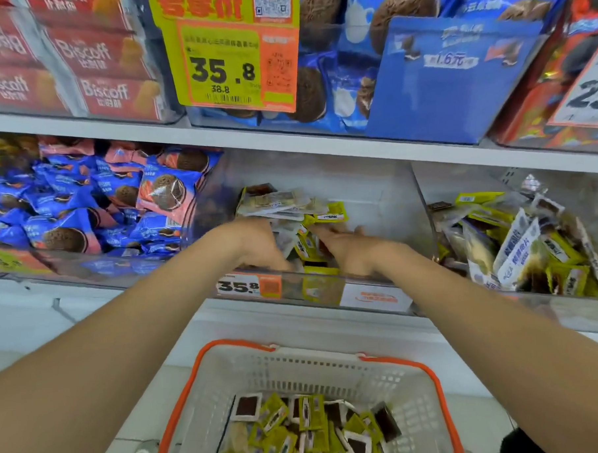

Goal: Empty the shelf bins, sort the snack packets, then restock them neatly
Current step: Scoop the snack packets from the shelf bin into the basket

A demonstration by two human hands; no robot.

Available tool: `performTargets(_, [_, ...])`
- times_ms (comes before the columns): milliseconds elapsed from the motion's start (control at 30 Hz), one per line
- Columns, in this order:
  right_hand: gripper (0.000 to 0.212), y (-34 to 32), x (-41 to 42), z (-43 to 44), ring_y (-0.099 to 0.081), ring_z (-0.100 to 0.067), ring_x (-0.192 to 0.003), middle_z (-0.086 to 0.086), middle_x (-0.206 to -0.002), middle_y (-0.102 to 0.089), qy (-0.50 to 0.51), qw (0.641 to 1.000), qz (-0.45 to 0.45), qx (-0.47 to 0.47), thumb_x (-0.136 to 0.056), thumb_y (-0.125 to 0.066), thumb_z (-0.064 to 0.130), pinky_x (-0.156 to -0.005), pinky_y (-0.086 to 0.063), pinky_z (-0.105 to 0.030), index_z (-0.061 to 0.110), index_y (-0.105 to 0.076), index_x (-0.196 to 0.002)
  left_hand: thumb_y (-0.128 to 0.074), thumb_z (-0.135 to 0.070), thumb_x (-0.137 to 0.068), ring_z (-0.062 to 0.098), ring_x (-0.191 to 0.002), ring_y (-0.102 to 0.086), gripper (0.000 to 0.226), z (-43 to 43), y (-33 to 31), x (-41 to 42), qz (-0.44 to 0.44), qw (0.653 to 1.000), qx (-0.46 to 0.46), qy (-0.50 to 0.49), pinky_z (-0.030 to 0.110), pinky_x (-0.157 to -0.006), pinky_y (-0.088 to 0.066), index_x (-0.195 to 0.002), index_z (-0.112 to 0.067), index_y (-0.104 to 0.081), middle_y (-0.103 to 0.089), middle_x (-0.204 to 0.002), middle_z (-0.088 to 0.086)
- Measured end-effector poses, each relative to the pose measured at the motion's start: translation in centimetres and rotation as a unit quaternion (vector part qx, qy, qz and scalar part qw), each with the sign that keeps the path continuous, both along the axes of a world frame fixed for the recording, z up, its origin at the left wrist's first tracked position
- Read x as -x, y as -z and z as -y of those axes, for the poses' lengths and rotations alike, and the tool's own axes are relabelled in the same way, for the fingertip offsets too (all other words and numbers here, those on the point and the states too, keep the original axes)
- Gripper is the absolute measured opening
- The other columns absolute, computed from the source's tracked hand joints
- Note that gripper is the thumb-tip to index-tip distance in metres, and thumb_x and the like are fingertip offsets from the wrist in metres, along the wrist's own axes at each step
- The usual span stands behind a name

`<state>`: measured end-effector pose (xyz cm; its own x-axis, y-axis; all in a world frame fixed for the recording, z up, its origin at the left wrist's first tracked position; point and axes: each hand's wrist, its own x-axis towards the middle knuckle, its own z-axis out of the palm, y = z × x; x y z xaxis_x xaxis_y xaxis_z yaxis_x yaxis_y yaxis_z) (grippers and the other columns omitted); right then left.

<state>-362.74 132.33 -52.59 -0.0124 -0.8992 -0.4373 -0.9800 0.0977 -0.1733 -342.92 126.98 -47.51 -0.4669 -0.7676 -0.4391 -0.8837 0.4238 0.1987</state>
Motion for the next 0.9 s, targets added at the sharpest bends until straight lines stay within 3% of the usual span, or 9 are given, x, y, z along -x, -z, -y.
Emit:
performTargets(33, [0.103,0.3,-0.1,0.4,-0.040,-0.037,-0.143,-0.012,-0.159,-0.039,0.007,1.000,0.024,0.010,-0.087,-0.071,0.006,-0.115,-0.033,-0.042,0.028,-0.008,-0.165,-0.078,-0.060,-0.083,0.027,-0.113,-0.059,0.070,0.1,0.2,0.7,0.010,1.000,0.006,-0.006,0.033,-0.093,-0.051,-0.128,-0.010,-0.060,-0.062,-0.124,0.007])
performTargets(100, [0.109,0.9,0.1,1.1,-0.048,-0.035,-0.135,-0.015,-0.152,-0.044,0.016,0.998,0.060,0.026,-0.073,-0.083,0.019,-0.101,-0.045,-0.034,0.027,-0.020,-0.161,-0.076,-0.058,-0.086,0.036,-0.133,-0.047,0.106,0.2,1.1,1.5,0.012,0.999,0.003,-0.050,0.030,-0.104,-0.046,-0.159,-0.001,-0.025,-0.043,-0.148,0.023])
performTargets(167, [0.098,1.2,0.6,1.5,-0.054,-0.036,-0.120,-0.012,-0.137,-0.049,0.017,0.999,0.041,0.025,-0.060,-0.079,0.033,-0.095,-0.051,-0.037,0.026,-0.035,-0.147,-0.080,-0.059,-0.082,0.047,-0.143,-0.033,0.133,0.2,1.8,2.0,0.022,0.995,-0.017,-0.091,0.041,-0.112,-0.045,-0.161,0.003,0.008,-0.025,-0.152,0.037])
performTargets(267, [0.085,1.3,1.0,1.6,-0.049,-0.035,-0.117,-0.005,-0.115,-0.048,-0.005,1.000,-0.010,0.016,-0.056,-0.069,0.044,-0.101,-0.045,-0.046,0.027,-0.043,-0.134,-0.082,-0.072,-0.067,0.049,-0.140,-0.036,0.143,0.4,2.3,2.4,0.038,0.995,-0.007,-0.089,0.048,-0.110,-0.047,-0.160,0.000,0.000,-0.039,-0.147,0.032])
performTargets(400, [0.093,1.6,0.2,1.5,-0.046,-0.022,-0.124,-0.001,-0.130,-0.057,-0.045,0.995,0.036,0.085,-0.073,-0.089,0.048,-0.109,-0.034,-0.039,0.024,-0.042,-0.150,-0.072,-0.080,-0.044,0.049,-0.142,-0.032,0.146,0.5,2.5,2.6,0.075,0.995,-0.010,-0.063,0.053,-0.110,-0.047,-0.156,-0.007,-0.013,-0.040,-0.147,0.029])
performTargets(467, [0.092,1.5,-0.1,1.6,-0.051,-0.027,-0.127,-0.007,-0.135,-0.057,-0.048,0.990,0.041,0.125,-0.070,-0.090,0.051,-0.107,-0.040,-0.036,0.022,-0.049,-0.146,-0.064,-0.076,-0.041,0.045,-0.138,-0.038,0.133,0.4,2.5,2.5,0.054,0.997,0.004,-0.063,0.048,-0.107,-0.050,-0.150,-0.011,-0.024,-0.044,-0.140,0.031])
performTargets(667, [0.048,0.9,0.1,0.9,-0.065,-0.031,-0.100,-0.007,-0.104,-0.069,0.033,0.981,0.044,0.184,-0.073,-0.080,0.041,-0.082,-0.058,-0.038,0.018,-0.068,-0.114,-0.069,-0.034,-0.084,0.035,-0.123,-0.059,0.053,-0.1,2.5,1.7,-0.086,0.987,0.133,-0.015,0.037,-0.094,-0.050,-0.136,-0.025,-0.060,-0.066,-0.132,0.008])
performTargets(800, [0.025,0.3,0.6,0.3,-0.059,-0.031,-0.110,-0.010,-0.105,-0.061,0.108,0.975,0.047,0.188,-0.085,-0.074,0.020,-0.083,-0.051,-0.033,0.011,-0.066,-0.107,-0.067,-0.036,-0.097,0.035,-0.124,-0.058,0.038,-1.0,1.7,1.4,-0.123,0.979,0.154,0.050,0.036,-0.092,-0.048,-0.133,-0.026,-0.065,-0.066,-0.135,0.006])
performTargets(900, [0.029,-0.4,0.9,-0.3,-0.067,-0.027,-0.097,-0.003,-0.093,-0.069,0.147,0.957,0.118,0.221,-0.088,-0.078,0.040,-0.071,-0.047,-0.028,0.016,-0.068,-0.101,-0.068,-0.032,-0.097,0.035,-0.114,-0.062,0.031,-1.4,0.8,1.1,-0.183,0.970,0.148,0.059,0.035,-0.080,-0.046,-0.127,-0.023,-0.068,-0.070,-0.124,0.008])
